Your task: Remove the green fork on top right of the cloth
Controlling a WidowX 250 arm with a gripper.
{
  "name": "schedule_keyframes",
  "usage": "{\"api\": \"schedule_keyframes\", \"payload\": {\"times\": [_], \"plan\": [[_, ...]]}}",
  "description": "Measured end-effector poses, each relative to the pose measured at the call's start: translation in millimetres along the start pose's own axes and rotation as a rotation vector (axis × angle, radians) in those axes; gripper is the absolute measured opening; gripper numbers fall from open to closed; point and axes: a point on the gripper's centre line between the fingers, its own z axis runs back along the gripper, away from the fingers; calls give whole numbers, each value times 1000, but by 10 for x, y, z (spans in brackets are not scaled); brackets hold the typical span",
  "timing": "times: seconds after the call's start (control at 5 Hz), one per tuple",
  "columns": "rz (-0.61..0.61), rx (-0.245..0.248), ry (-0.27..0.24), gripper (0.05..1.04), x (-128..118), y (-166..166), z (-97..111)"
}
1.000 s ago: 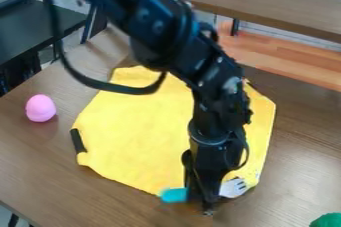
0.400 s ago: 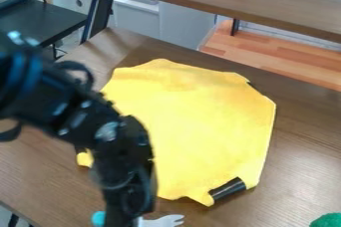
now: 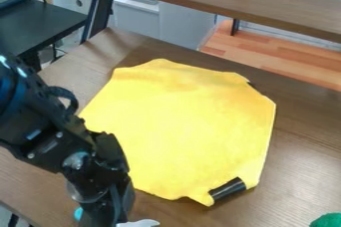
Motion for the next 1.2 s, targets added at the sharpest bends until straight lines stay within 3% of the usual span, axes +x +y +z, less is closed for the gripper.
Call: {"api": "schedule_keyframes", "payload": {"times": [0.4, 0.6, 0.8, 1.0, 1.2], "plan": [[-64, 37, 38, 269, -9, 180, -99], [-111, -13, 31, 542, -2, 131, -100], [-125, -19, 30, 875, -8, 128, -29], [-82, 3, -21, 1001, -17, 301, 172], [-46, 16, -23, 999, 26, 473, 423]]}}
